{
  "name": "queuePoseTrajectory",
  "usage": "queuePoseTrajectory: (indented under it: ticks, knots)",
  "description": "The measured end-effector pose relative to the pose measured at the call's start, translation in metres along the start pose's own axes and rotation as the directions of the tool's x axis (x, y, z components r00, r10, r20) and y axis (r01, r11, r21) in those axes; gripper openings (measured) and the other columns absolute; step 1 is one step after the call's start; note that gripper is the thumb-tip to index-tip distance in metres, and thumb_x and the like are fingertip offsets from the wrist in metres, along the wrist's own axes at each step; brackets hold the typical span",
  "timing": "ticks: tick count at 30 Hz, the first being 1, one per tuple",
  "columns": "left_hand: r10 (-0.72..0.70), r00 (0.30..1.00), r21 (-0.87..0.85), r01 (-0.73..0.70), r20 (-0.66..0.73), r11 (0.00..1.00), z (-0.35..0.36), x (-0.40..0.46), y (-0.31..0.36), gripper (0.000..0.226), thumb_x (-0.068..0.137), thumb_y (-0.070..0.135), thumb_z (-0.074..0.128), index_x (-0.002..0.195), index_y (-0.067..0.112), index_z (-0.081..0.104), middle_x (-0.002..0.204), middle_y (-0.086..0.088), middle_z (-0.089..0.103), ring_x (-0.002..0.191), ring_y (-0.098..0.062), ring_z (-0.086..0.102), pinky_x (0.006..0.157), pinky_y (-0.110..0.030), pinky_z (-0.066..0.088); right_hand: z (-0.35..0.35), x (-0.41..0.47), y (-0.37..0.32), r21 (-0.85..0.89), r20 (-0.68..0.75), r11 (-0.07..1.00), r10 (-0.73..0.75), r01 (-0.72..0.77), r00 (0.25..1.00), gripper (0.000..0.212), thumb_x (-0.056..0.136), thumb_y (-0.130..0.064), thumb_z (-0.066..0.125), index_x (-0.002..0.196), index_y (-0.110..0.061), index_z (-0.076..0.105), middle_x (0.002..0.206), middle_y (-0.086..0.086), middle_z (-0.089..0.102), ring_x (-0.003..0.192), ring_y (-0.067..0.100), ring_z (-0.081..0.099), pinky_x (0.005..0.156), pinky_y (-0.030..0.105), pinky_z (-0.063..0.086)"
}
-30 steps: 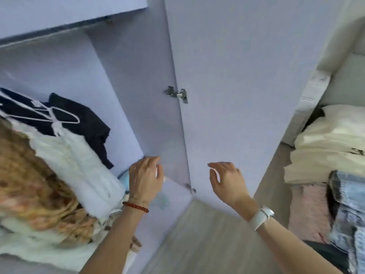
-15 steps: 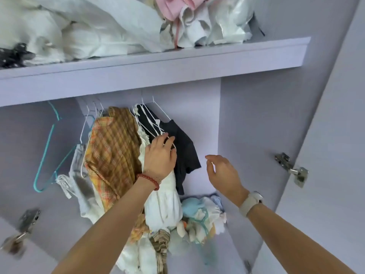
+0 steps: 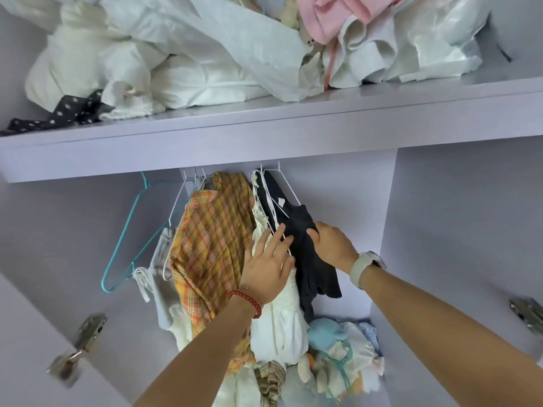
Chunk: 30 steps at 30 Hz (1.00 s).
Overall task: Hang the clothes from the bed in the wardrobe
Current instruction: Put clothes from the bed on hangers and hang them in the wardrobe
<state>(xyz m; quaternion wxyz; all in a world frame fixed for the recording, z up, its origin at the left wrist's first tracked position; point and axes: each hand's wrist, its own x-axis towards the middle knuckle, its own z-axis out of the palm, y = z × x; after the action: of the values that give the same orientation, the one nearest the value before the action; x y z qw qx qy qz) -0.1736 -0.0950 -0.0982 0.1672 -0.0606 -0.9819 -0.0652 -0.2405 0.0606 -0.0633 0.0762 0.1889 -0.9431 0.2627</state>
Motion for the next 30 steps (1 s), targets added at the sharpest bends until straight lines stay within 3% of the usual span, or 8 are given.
queuePoseTrajectory:
  ticks: [6, 11, 14, 17, 22, 26, 28, 30]
  knots:
    - [0.052, 0.997, -0.020, -0.053, -0.053, 0.998, -0.005, -0.008, -0.019, 0.042, 0.098, 0.034, 0.029, 0.140, 0.028, 0.031, 0.155, 0.012, 0.007, 0.142, -0.014, 0.002, 0.113, -0.040, 0.008, 0.000, 0.002, -0.012, 0.003, -0.356, 0.998, -0.053, 0.058, 0.933, 0.033, 0.099, -0.021, 0.031, 0.101, 0.003, 0.053, 0.082, 0.020, 0.063, 0.075, 0.038, 0.058, 0.063, 0.037, 0.041]
    - [-0.044, 0.993, -0.101, 0.034, -0.106, 0.994, -0.009, -0.012, -0.010, 0.046, 0.095, 0.026, 0.034, 0.141, 0.026, 0.031, 0.155, 0.007, 0.012, 0.143, -0.017, 0.002, 0.114, -0.041, 0.002, 0.010, -0.042, 0.012, 0.050, -0.422, 0.998, 0.062, -0.045, 0.905, 0.032, 0.097, -0.021, 0.034, 0.103, 0.004, 0.054, 0.074, 0.018, 0.062, 0.066, 0.034, 0.059, 0.066, 0.035, 0.044]
    - [0.064, 0.930, -0.204, -0.146, -0.361, 0.968, -0.018, -0.016, 0.011, 0.038, 0.088, 0.016, 0.045, 0.125, 0.013, 0.055, 0.136, -0.009, 0.048, 0.132, -0.026, 0.035, 0.106, -0.044, 0.027, 0.014, -0.080, 0.035, 0.109, -0.408, 0.988, 0.148, -0.113, 0.901, 0.029, 0.097, -0.017, 0.036, 0.100, 0.004, 0.055, 0.071, 0.014, 0.059, 0.060, 0.030, 0.053, 0.065, 0.030, 0.039]
    - [0.177, 0.813, -0.249, -0.365, -0.554, 0.897, -0.015, -0.021, 0.038, 0.029, 0.087, 0.012, 0.045, 0.109, 0.009, 0.064, 0.114, -0.008, 0.061, 0.112, -0.019, 0.050, 0.093, -0.032, 0.037, 0.010, -0.120, 0.061, 0.074, -0.366, 0.982, 0.189, -0.174, 0.911, 0.027, 0.096, -0.016, 0.038, 0.094, 0.003, 0.057, 0.061, 0.010, 0.053, 0.052, 0.028, 0.047, 0.057, 0.031, 0.036]
    - [0.177, 0.945, -0.479, -0.294, -0.273, 0.827, 0.017, -0.016, 0.089, 0.040, 0.094, 0.014, 0.042, 0.133, 0.005, 0.044, 0.136, -0.013, 0.045, 0.127, -0.025, 0.041, 0.106, -0.035, 0.034, -0.009, -0.196, 0.098, -0.003, -0.254, 0.966, 0.250, -0.259, 0.934, 0.029, 0.098, -0.020, 0.035, 0.102, -0.007, 0.061, 0.071, 0.011, 0.065, 0.064, 0.031, 0.059, 0.062, 0.030, 0.040]
    - [0.264, 0.964, -0.336, -0.247, 0.006, 0.909, 0.062, -0.014, 0.123, 0.051, 0.098, 0.024, 0.032, 0.145, 0.007, 0.019, 0.153, -0.011, 0.017, 0.142, -0.028, 0.010, 0.114, -0.044, 0.014, -0.025, -0.267, 0.115, -0.044, -0.259, 0.953, 0.279, -0.299, 0.925, 0.032, 0.093, -0.021, 0.036, 0.095, -0.009, 0.065, 0.070, 0.006, 0.067, 0.062, 0.029, 0.061, 0.059, 0.030, 0.046]
    - [0.308, 0.948, -0.344, -0.265, 0.077, 0.901, 0.079, -0.024, 0.138, 0.049, 0.098, 0.024, 0.031, 0.144, 0.011, 0.022, 0.152, -0.010, 0.022, 0.142, -0.029, 0.011, 0.113, -0.047, 0.011, -0.032, -0.304, 0.120, -0.046, -0.256, 0.937, 0.325, -0.348, 0.910, 0.031, 0.091, -0.023, 0.037, 0.090, -0.011, 0.065, 0.067, 0.001, 0.066, 0.060, 0.025, 0.061, 0.057, 0.030, 0.048]
    - [0.393, 0.917, -0.381, -0.338, 0.074, 0.860, 0.091, -0.033, 0.150, 0.038, 0.097, 0.018, 0.037, 0.134, 0.012, 0.043, 0.138, -0.011, 0.045, 0.135, -0.032, 0.030, 0.111, -0.049, 0.018, -0.038, -0.343, 0.121, -0.067, -0.277, 0.916, 0.363, -0.395, 0.890, 0.032, 0.092, -0.026, 0.035, 0.087, -0.016, 0.065, 0.065, -0.006, 0.064, 0.057, 0.017, 0.060, 0.056, 0.021, 0.043]
